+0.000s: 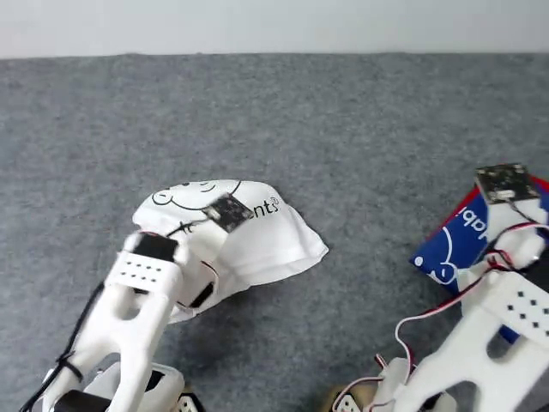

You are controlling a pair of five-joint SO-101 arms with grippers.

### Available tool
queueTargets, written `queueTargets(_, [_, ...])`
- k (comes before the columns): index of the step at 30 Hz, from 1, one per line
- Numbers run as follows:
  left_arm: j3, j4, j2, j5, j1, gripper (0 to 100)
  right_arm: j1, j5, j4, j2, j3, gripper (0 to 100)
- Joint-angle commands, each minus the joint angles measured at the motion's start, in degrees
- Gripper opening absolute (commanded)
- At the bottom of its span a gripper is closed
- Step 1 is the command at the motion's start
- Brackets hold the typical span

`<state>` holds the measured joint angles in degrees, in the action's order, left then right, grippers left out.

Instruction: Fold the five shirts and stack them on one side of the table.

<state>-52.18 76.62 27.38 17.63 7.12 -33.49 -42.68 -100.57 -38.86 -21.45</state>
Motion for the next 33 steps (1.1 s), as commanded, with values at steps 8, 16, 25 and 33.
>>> queueTargets(8, [19.3,11.3,17.1,6.5,-26.9,1,20.3,7.5,-1.8,-0.6,0.6,1.3])
queueTargets(16, [14.2,11.3,25.1,6.6,-37.7,1,48.2,17.4,3.3,7.0,0.9,12.7])
queueTargets(25, [6.5,11.1,32.7,6.2,-37.8,1,68.8,23.3,9.7,25.5,15.0,17.3])
queueTargets(33, [3.9,11.2,36.0,6.2,-38.1,1,79.0,30.0,9.2,44.5,31.7,16.9])
